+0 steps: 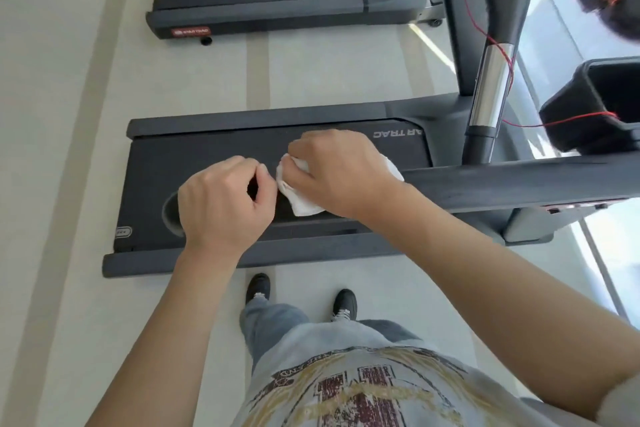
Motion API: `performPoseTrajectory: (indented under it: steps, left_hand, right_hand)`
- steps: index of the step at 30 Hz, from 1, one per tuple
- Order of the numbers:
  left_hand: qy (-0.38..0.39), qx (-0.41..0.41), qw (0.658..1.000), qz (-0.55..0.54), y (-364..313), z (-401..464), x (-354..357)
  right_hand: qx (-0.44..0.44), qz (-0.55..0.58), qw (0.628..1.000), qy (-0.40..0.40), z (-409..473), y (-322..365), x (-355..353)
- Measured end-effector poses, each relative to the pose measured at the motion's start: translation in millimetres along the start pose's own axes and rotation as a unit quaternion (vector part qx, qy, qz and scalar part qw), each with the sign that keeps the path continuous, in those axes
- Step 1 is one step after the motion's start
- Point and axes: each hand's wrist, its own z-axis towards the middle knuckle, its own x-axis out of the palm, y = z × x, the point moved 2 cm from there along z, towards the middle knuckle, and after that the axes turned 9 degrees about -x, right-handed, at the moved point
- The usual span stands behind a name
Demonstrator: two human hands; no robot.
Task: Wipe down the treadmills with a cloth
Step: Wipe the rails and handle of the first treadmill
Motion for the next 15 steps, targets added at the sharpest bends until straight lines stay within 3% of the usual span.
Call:
performPoseTrajectory:
  steps: [7, 11, 15]
  left_hand:
    - [-0.006, 0.004, 0.999, 0.032, -8, 3, -1]
    - [-0.008, 0.003, 1.0, 0.029, -9, 4, -1]
    - [-0.015, -0.006, 1.0, 0.019, -4, 1, -1]
  right_hand:
    - [0.084, -0.081, 0.992, -0.053, -93, -100, -56]
    - [0.1, -0.09, 0.991, -0.026, -60, -70, -39]
    - [0.044, -0.038, 0.998, 0.013, 8, 1, 2]
